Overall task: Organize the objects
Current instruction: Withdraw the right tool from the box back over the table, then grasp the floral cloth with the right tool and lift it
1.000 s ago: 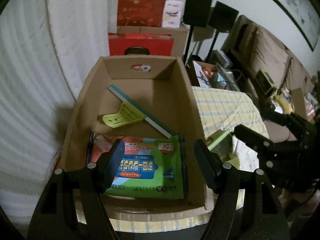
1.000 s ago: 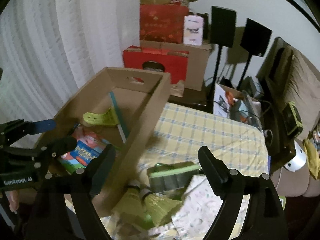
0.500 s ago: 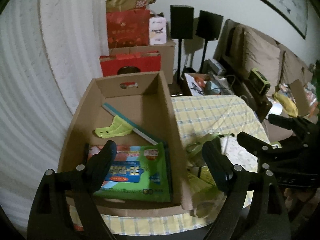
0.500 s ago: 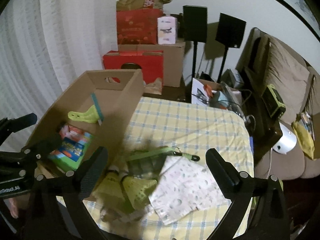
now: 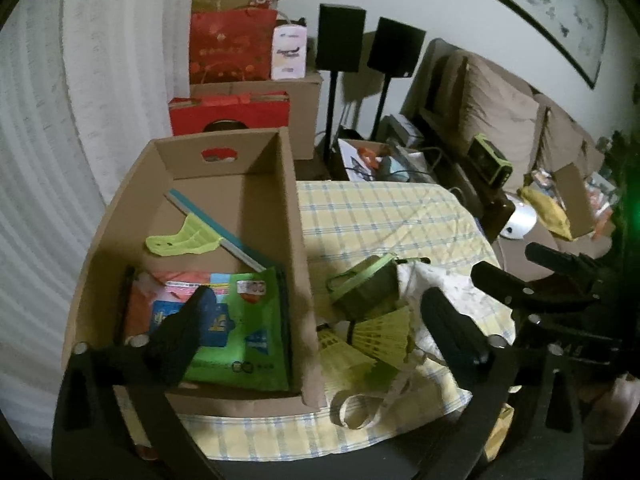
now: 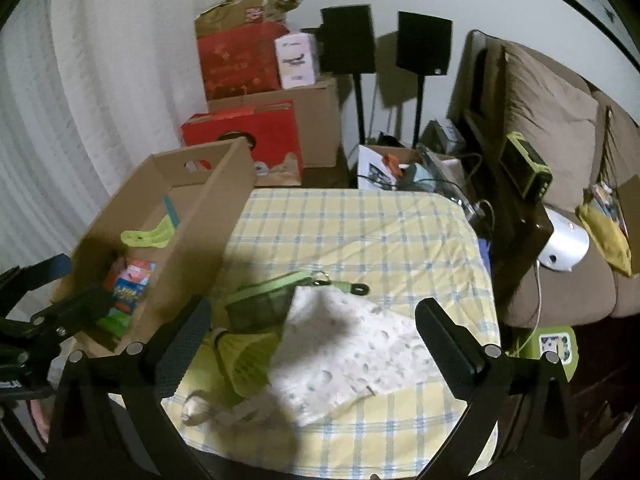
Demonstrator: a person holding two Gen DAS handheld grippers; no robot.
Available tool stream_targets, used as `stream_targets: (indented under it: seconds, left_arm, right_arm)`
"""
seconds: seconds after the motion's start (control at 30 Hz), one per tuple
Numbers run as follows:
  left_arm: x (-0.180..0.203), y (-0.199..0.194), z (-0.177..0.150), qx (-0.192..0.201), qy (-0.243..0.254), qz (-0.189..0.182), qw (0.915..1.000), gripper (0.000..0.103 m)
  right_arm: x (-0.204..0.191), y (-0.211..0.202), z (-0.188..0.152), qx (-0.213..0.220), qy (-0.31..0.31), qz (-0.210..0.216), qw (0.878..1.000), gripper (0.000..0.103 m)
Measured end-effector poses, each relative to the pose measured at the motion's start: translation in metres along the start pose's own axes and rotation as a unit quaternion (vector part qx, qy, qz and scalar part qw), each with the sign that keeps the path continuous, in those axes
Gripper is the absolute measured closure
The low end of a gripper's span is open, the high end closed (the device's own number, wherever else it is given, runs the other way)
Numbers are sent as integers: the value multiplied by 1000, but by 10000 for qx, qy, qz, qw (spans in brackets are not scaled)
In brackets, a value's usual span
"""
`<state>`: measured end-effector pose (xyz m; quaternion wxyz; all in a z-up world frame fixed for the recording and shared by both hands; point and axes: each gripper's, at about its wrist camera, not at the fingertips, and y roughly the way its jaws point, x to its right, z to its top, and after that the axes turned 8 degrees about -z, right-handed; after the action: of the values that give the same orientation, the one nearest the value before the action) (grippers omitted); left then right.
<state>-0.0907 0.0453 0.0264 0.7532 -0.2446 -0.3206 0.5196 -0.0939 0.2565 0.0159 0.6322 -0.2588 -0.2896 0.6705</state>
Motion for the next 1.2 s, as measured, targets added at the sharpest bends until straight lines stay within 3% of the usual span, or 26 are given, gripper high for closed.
stream_targets:
  seconds: [0.3, 0.67, 0.87, 1.0, 1.2]
  left_arm:
    - [11, 13, -9, -121, 94, -124, 9998, 0]
    - [30, 18, -19, 11, 278, -540, 9982, 0]
    - [40, 29, -23, -122, 539, -367, 9978, 1]
    - [47, 38, -26, -314, 799, -236, 9960, 12]
    - [40, 38, -24, -435, 663, -313, 9964, 17]
  right_arm:
    - [47, 5, -15, -147, 353, -272, 9989, 1]
    - [66, 32, -44, -464, 389, -412, 9973, 1]
    - [64, 41, -54, -567, 447, -311, 9969, 1]
    - [59, 40, -58, -530, 463, -156, 9974, 1]
    - [42, 36, -64, -519, 359, 312, 9975, 7]
